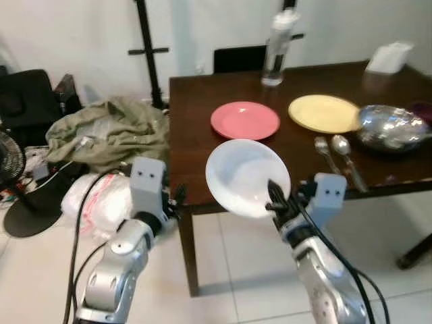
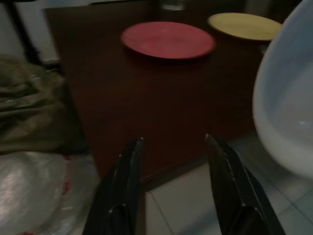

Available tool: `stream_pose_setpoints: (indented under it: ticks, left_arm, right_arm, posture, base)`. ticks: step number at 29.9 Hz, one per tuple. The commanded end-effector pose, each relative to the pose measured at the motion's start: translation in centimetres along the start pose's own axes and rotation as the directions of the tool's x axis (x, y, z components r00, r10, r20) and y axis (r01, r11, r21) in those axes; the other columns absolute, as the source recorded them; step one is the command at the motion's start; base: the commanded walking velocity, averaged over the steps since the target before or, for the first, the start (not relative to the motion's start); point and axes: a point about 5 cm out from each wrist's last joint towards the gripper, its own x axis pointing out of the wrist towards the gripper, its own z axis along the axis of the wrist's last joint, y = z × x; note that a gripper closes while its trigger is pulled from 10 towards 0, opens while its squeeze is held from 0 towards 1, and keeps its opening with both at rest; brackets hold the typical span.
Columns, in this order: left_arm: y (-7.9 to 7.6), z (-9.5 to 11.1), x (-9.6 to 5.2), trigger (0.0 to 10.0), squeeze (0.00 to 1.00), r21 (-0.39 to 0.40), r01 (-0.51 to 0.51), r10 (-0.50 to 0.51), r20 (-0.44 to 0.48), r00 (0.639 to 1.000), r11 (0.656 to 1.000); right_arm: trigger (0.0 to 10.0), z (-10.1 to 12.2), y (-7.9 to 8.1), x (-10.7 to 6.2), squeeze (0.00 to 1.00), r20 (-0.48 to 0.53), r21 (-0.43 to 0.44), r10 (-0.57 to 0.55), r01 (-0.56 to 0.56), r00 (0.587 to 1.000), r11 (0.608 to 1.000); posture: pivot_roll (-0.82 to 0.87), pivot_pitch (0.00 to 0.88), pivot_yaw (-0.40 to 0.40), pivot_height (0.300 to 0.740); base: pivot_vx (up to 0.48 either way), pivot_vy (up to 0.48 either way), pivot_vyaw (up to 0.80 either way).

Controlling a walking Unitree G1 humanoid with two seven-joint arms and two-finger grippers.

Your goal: Setting the table

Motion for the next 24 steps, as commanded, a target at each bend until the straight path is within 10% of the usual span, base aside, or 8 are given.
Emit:
stream_pose_setpoints:
  ticks: [1,10,24]
  left_arm:
    - [0.31,-0.54,-0.26,10.0,0.00,-0.001,-0.013,0.013,-0.021,1.000,1.000]
    - [0.23,-0.55,-0.22,10.0,0.00,-0.002,-0.012,0.012,-0.026,1.000,1.000]
    - [0.39,-0.69,-0.19,10.0,0.00,0.007,-0.032,0.032,-0.034,0.999,0.999]
  right_arm:
    - [10.0,-0.21,0.38,-0.06,0.00,-0.007,0.011,0.011,-0.011,1.000,1.000]
    - [10.0,-0.19,0.39,-0.06,0.00,-0.010,0.015,0.016,-0.016,1.000,1.000]
    - [10.0,-0.29,0.69,-0.14,0.00,-0.024,0.000,0.054,-0.054,0.998,0.999]
  posture:
    - [0.06,0.110,0.099,0.740]
    - [0.06,0.113,0.097,0.740]
    - [0.06,0.116,0.094,0.740]
  base:
    - [0.000,0.000,0.00]
    - [0.000,0.000,0.00]
    - [0.000,0.000,0.75]
